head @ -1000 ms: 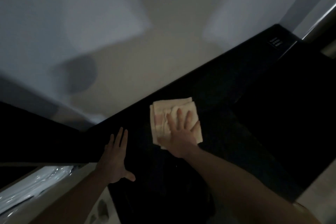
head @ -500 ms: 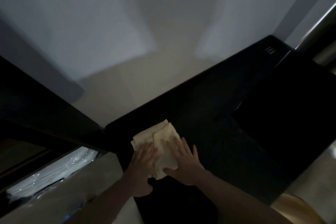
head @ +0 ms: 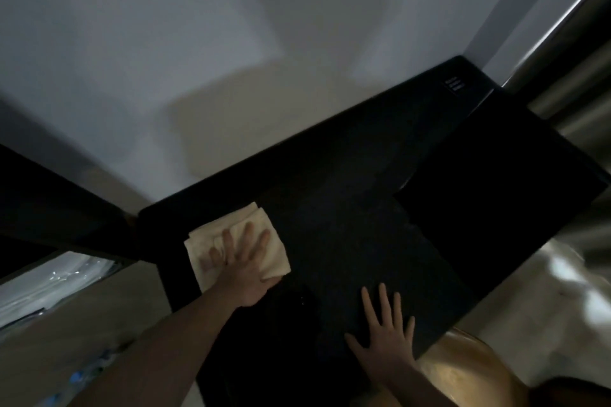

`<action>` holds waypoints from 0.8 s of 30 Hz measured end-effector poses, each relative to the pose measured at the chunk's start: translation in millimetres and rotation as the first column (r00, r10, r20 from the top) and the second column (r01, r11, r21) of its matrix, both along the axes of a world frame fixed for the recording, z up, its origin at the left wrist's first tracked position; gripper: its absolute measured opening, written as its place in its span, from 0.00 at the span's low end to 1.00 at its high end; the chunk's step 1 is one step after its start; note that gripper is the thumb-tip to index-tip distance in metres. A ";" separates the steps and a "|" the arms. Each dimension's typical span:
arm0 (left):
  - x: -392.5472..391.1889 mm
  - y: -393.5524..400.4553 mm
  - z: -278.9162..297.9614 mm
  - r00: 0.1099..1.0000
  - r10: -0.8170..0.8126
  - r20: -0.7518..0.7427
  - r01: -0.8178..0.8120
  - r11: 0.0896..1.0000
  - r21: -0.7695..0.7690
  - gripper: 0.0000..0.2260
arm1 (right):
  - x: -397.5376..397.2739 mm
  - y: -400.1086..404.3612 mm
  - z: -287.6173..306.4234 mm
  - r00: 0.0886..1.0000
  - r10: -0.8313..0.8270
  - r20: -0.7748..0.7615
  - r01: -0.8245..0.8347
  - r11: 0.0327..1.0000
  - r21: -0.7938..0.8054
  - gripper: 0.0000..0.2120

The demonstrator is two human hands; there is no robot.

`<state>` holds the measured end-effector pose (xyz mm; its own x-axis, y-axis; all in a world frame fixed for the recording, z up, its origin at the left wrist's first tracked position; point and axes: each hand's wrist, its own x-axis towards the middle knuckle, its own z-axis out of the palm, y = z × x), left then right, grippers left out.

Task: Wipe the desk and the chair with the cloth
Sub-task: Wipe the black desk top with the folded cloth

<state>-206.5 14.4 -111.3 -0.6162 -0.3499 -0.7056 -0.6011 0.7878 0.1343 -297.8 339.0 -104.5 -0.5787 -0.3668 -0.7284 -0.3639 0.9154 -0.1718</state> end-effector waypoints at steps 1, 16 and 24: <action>3.8 0.0 -1.8 0.999 0.014 -0.030 -0.014 1.000 0.005 0.42 | -1.4 -2.1 0.9 1.000 0.000 0.016 0.000 1.000 0.000 0.48; 151.9 118.8 -1.0 0.906 -0.338 -0.253 0.301 0.938 -0.174 0.41 | 9.1 19.3 12.8 0.998 -0.063 0.014 0.064 0.984 -0.169 0.42; 192.4 139.7 2.1 0.877 -0.399 -0.266 0.416 0.909 0.008 0.41 | 102.3 55.3 24.9 0.958 -0.284 0.027 0.283 0.932 -0.227 0.44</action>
